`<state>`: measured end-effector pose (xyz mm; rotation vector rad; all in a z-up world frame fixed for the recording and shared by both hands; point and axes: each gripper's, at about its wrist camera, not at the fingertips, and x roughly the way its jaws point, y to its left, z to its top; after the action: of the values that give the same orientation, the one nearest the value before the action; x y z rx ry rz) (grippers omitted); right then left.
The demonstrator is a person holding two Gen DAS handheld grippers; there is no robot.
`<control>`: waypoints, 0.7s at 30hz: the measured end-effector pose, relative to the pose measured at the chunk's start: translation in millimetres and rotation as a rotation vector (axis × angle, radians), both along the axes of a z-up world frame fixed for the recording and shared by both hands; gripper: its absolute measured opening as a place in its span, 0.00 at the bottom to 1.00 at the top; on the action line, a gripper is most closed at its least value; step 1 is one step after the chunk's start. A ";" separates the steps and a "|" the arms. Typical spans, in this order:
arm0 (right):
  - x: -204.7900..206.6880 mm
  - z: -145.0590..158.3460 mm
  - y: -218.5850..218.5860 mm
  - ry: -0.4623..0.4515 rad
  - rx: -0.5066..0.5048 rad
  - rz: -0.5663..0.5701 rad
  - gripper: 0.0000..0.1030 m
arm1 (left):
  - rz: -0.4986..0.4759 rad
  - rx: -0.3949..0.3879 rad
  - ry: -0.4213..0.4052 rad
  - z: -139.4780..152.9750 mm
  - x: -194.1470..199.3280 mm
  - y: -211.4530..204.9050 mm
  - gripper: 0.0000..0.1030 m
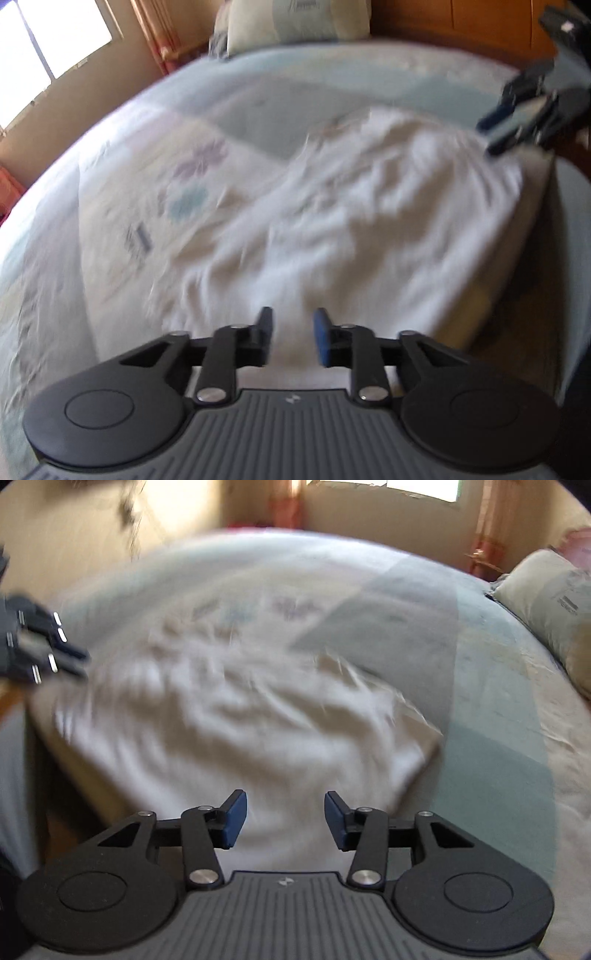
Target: Fold clothes
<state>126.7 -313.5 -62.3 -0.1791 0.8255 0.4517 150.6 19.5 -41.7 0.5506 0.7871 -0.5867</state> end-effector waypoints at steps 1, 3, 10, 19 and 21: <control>2.9 -3.0 7.6 -0.004 0.008 -0.012 0.52 | 0.001 -0.015 0.000 -5.1 5.1 -8.0 0.30; 6.0 -20.0 17.8 0.018 -0.009 -0.035 0.53 | 0.015 -0.040 0.002 -16.8 15.0 -21.2 0.30; 11.0 -33.3 -3.5 0.033 0.055 -0.159 0.64 | 0.278 -0.176 0.127 -49.6 47.5 13.6 0.41; 66.7 -23.8 37.4 -0.079 0.039 -0.276 0.71 | 0.171 -0.273 0.091 -42.0 84.8 -37.0 0.50; 78.5 -36.0 50.8 -0.077 0.014 -0.300 0.71 | 0.185 -0.242 0.063 -55.9 91.7 -46.6 0.50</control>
<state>205.2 -262.7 -98.4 -0.0570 0.7583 0.1672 242.3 -27.2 -97.7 0.2346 0.8037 -0.5213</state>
